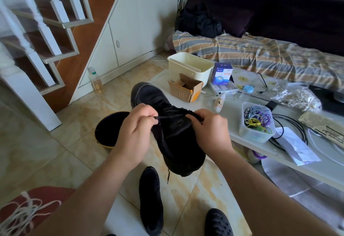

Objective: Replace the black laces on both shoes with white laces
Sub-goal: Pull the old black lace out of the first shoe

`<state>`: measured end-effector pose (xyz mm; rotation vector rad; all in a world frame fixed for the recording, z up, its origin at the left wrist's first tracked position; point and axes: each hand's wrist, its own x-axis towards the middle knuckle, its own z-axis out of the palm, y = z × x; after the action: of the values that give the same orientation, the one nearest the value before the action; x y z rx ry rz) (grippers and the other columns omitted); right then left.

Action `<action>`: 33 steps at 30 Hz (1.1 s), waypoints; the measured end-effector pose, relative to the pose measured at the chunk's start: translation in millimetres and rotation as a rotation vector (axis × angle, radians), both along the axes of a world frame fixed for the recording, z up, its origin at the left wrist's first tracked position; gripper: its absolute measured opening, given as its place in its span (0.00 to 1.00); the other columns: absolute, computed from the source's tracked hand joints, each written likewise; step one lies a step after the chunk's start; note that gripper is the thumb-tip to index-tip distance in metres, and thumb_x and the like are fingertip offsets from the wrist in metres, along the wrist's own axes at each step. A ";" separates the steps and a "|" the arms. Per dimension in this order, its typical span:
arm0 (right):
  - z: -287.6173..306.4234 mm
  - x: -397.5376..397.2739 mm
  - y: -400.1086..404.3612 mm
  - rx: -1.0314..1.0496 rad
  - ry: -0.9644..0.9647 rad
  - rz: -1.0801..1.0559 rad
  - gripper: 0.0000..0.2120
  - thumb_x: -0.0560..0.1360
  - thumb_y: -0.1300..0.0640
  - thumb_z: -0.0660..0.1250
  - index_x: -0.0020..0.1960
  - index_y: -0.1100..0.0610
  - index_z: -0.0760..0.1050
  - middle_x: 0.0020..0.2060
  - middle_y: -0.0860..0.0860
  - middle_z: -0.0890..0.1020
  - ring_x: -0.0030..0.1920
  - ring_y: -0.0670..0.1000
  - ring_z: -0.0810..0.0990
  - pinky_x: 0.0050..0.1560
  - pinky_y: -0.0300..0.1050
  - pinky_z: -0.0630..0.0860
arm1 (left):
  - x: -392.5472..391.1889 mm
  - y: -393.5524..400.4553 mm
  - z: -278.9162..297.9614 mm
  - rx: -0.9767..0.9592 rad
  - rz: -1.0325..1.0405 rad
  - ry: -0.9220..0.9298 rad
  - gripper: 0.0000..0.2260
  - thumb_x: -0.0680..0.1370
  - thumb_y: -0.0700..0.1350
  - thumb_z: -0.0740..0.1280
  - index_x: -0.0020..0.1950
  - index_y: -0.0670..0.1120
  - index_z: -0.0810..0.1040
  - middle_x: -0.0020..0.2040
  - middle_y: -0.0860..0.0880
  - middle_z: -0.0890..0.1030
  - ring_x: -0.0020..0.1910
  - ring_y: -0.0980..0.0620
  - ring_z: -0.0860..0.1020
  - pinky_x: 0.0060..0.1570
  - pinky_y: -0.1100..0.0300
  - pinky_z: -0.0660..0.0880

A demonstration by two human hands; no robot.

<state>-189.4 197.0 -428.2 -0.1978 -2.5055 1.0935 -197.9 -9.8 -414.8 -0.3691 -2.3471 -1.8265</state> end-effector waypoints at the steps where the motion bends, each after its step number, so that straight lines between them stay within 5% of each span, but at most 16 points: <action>1: -0.1 0.0 -1.2 -0.001 0.002 0.005 0.09 0.81 0.49 0.69 0.52 0.53 0.85 0.41 0.45 0.84 0.45 0.47 0.81 0.45 0.36 0.74 | -0.4 1.1 1.6 0.100 0.017 -0.063 0.08 0.78 0.38 0.61 0.40 0.45 0.74 0.37 0.53 0.77 0.39 0.56 0.75 0.44 0.63 0.70; 3: -0.1 -0.2 -0.8 -0.026 -0.021 -0.004 0.09 0.82 0.50 0.69 0.53 0.53 0.85 0.42 0.45 0.84 0.45 0.47 0.81 0.45 0.38 0.73 | 0.2 2.3 6.0 0.311 0.026 -0.133 0.05 0.71 0.40 0.59 0.36 0.45 0.72 0.32 0.48 0.74 0.35 0.49 0.72 0.42 0.54 0.68; 7: -0.1 -2.8 13.4 -0.149 -0.089 -0.065 0.08 0.81 0.49 0.70 0.50 0.51 0.86 0.39 0.42 0.83 0.43 0.43 0.80 0.43 0.36 0.73 | -7.2 -16.6 21.1 0.652 0.064 -0.263 0.04 0.64 0.40 0.55 0.31 0.47 0.61 0.27 0.52 0.61 0.27 0.52 0.53 0.30 0.55 0.49; 10: -0.1 -2.3 15.4 -0.207 -0.091 -0.072 0.07 0.81 0.49 0.70 0.50 0.50 0.85 0.39 0.42 0.83 0.44 0.42 0.80 0.39 0.35 0.72 | -21.1 -34.2 15.2 0.227 0.176 -0.401 0.16 0.64 0.50 0.67 0.32 0.46 0.60 0.25 0.48 0.61 0.30 0.47 0.53 0.31 0.54 0.49; 13: 1.4 -1.1 10.5 -0.271 -0.076 -0.090 0.07 0.81 0.48 0.69 0.50 0.49 0.85 0.39 0.43 0.83 0.42 0.42 0.80 0.37 0.37 0.72 | -21.4 -33.6 -1.5 -0.475 0.205 -0.254 0.09 0.76 0.51 0.71 0.41 0.48 0.76 0.34 0.51 0.78 0.35 0.50 0.76 0.36 0.58 0.70; 15: 2.8 -0.4 7.1 -0.310 -0.061 -0.079 0.07 0.81 0.47 0.70 0.48 0.48 0.84 0.38 0.43 0.84 0.43 0.43 0.81 0.39 0.39 0.75 | -11.6 -23.7 -3.8 -0.464 0.217 -0.010 0.04 0.79 0.47 0.71 0.46 0.54 0.79 0.43 0.56 0.81 0.42 0.58 0.80 0.41 0.63 0.74; 20: 3.3 7.3 -8.2 -0.173 -0.048 0.055 0.08 0.80 0.46 0.70 0.47 0.48 0.84 0.37 0.43 0.83 0.41 0.42 0.81 0.39 0.39 0.78 | -3.3 -4.8 3.6 -0.333 0.199 0.314 0.05 0.80 0.46 0.70 0.54 0.54 0.83 0.45 0.57 0.81 0.44 0.55 0.78 0.43 0.65 0.74; 24: -1.2 12.6 -20.2 -0.081 0.017 0.175 0.08 0.81 0.48 0.69 0.48 0.50 0.84 0.36 0.43 0.82 0.40 0.44 0.80 0.41 0.46 0.77 | -5.7 0.0 -9.4 -0.552 0.178 0.331 0.06 0.76 0.52 0.74 0.53 0.56 0.85 0.45 0.58 0.80 0.43 0.57 0.78 0.44 0.55 0.78; 28: -4.8 12.4 -25.8 -0.093 0.030 0.200 0.08 0.82 0.50 0.68 0.51 0.51 0.84 0.39 0.42 0.82 0.43 0.44 0.79 0.45 0.45 0.77 | -7.2 4.5 -18.7 -0.776 0.253 0.395 0.09 0.76 0.55 0.74 0.53 0.53 0.86 0.43 0.56 0.81 0.41 0.49 0.81 0.39 0.49 0.77; 33: -5.1 10.7 -27.3 0.060 0.117 0.202 0.09 0.81 0.49 0.69 0.52 0.53 0.85 0.41 0.46 0.85 0.43 0.46 0.79 0.45 0.46 0.76 | -7.2 9.9 -21.6 -0.545 0.180 0.332 0.07 0.82 0.50 0.68 0.51 0.50 0.85 0.49 0.56 0.81 0.46 0.51 0.80 0.45 0.52 0.78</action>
<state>-178.6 169.7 -433.3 0.1359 -2.4894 1.0707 -205.1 0.1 -436.5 -0.4587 -2.4947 -0.9399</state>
